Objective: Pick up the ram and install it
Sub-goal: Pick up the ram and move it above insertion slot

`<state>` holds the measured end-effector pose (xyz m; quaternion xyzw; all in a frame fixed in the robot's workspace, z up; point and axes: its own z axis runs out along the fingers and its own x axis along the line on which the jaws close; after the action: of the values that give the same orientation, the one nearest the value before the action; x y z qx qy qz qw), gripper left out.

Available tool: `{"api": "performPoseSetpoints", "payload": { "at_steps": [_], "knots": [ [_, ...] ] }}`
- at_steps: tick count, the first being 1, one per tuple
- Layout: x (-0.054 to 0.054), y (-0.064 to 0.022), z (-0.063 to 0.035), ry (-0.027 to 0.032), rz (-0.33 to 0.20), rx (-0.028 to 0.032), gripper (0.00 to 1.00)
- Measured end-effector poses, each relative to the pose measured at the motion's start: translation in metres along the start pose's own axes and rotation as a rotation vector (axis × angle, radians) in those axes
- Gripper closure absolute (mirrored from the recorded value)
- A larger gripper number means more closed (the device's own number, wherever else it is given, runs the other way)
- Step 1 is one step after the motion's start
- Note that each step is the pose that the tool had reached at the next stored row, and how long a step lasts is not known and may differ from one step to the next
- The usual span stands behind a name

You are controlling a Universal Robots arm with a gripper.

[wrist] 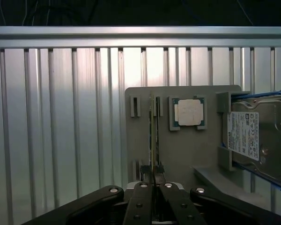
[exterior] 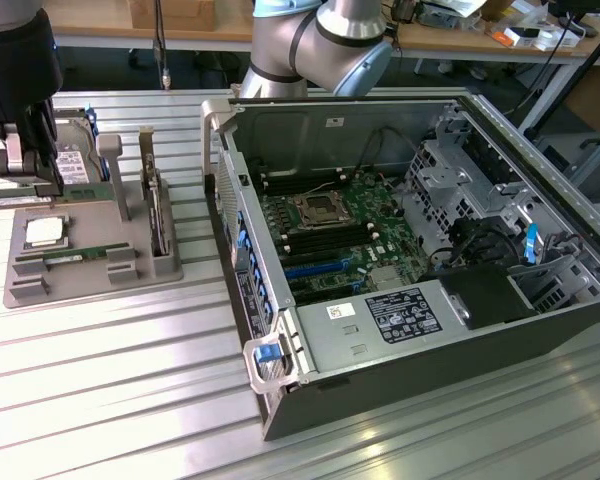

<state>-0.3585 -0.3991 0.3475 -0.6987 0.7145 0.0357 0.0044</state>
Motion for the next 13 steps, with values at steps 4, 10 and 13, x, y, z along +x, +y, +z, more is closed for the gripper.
{"api": "performPoseSetpoints", "payload": {
  "at_steps": [4, 10, 13],
  "knots": [
    [0.0, 0.0003, -0.0066, -0.0027, 0.0, -0.0001, 0.88],
    [-0.001, 0.0008, -0.0186, -0.0088, 0.0, -0.0002, 0.88],
    [-0.001, 0.0011, -0.0235, -0.0121, -0.001, -0.0003, 0.88]
  ]
}}
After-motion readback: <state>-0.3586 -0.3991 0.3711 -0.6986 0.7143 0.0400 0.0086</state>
